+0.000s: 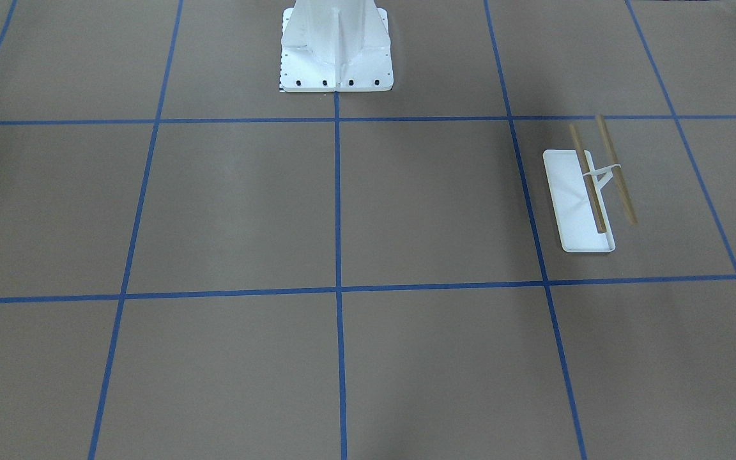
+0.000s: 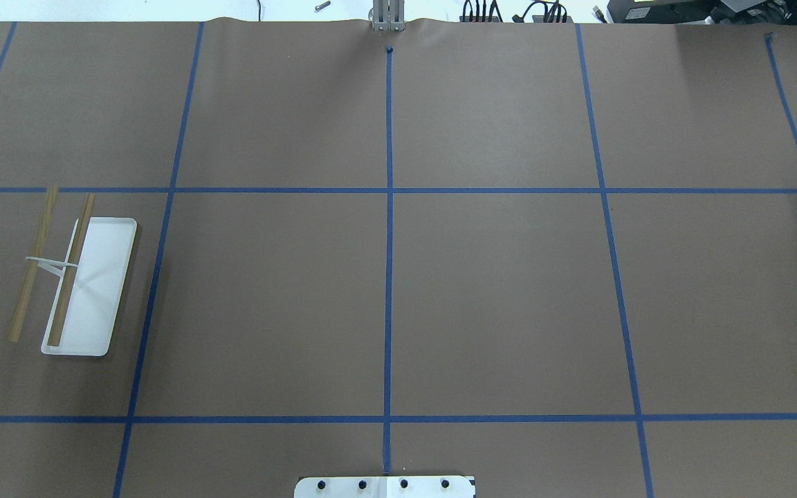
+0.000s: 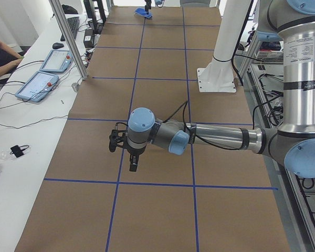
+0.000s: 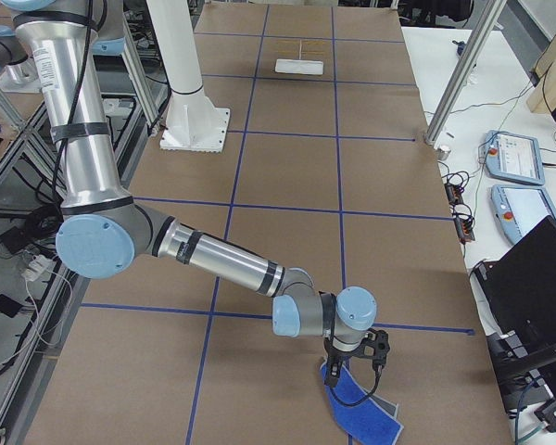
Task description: Hang towel on rack
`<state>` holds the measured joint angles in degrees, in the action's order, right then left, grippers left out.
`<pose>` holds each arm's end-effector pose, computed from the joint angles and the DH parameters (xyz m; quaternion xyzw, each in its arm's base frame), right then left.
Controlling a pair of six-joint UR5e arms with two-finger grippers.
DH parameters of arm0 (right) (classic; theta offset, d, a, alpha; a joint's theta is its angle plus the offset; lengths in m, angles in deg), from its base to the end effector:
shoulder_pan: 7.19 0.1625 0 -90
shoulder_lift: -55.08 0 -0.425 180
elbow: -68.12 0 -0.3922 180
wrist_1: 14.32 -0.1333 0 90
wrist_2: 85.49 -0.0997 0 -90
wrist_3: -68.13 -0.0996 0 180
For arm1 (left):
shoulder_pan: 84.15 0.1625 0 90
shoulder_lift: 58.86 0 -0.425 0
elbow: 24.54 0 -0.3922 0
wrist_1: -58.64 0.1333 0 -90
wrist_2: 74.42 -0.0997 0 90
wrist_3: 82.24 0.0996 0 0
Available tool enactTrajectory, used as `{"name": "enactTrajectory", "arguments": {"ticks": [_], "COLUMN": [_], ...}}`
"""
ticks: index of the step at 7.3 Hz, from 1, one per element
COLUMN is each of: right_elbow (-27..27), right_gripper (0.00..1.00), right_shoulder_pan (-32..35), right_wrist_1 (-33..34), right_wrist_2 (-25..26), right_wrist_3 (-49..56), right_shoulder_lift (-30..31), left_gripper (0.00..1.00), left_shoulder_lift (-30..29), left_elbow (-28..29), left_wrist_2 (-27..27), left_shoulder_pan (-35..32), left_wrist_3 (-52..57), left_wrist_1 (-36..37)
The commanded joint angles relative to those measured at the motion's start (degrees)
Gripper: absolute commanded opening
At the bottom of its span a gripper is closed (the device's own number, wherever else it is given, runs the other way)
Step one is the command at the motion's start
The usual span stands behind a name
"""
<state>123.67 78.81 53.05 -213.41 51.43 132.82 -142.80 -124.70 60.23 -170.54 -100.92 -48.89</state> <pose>0.0333 -0.5574 0.8037 -0.0548 -0.3203 0.1034 0.9401 -0.0339 -0.4682 0.5862 0.0982 0.3996 -0.0485 0.9101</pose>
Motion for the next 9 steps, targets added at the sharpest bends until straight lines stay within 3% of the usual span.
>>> {"name": "enactTrajectory", "arguments": {"ticks": [1,7,8,9], "right_elbow": [-2.29,-4.23,-4.23,-4.32], "right_gripper": [1.00,1.00,0.83,0.58], "right_shoulder_pan": [-0.65,-1.62,-1.62,-1.62], "right_wrist_1": [-0.21,-0.21,-0.30,-0.30], "right_wrist_2": [-0.04,2.94,3.64,3.91], "right_wrist_3": [0.00,0.09,0.09,0.09], "right_shoulder_lift": [-0.31,0.04,0.04,0.04], "left_gripper": [0.98,0.98,0.98,0.98], "left_shoulder_lift": [0.00,0.09,0.09,0.09], "left_elbow": [-0.12,-0.56,-0.65,-0.74], "left_wrist_2": [0.00,0.09,0.09,0.09], "left_shoulder_pan": [0.00,-0.18,-0.18,-0.18], "left_wrist_3": [0.06,0.06,0.06,0.06], "left_wrist_1": [-0.05,-0.05,-0.05,-0.05]}}
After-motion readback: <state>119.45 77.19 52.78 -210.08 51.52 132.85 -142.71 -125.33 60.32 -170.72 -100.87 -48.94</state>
